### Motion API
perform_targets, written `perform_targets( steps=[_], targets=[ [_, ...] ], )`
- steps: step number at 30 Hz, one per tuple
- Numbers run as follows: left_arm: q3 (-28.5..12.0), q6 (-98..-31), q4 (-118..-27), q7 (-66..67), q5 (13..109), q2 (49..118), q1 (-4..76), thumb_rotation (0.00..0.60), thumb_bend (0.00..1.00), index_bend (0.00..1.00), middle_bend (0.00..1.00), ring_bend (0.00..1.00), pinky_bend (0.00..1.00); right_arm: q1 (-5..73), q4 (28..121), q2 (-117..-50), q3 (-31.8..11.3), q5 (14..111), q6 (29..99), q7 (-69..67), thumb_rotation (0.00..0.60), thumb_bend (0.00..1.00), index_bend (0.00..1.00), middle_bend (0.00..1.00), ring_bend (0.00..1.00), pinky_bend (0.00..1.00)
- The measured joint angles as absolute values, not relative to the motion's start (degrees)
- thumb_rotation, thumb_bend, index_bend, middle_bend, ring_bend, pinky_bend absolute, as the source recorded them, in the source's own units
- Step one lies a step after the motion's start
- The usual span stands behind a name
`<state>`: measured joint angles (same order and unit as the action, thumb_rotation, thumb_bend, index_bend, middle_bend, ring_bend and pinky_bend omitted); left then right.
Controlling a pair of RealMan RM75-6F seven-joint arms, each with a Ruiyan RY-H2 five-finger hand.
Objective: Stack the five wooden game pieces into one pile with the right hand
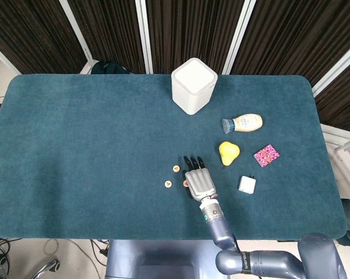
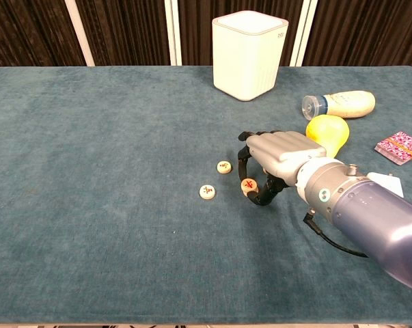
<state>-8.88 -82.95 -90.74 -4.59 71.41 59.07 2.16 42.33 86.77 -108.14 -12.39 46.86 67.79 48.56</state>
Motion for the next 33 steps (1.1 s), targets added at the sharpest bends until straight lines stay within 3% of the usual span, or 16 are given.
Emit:
perform_targets(
  steps=[33],
  targets=[
    [-9.05, -82.75, -90.56, -4.39, 70.94, 59.13, 2.23, 0.6, 0.15, 0.05, 0.0, 0.0, 0.09, 42.53, 85.91, -108.23, -12.09, 45.77, 68.06, 48.25, 0.6, 0.46, 0.43, 0.0, 0.0, 0.0]
  ],
)
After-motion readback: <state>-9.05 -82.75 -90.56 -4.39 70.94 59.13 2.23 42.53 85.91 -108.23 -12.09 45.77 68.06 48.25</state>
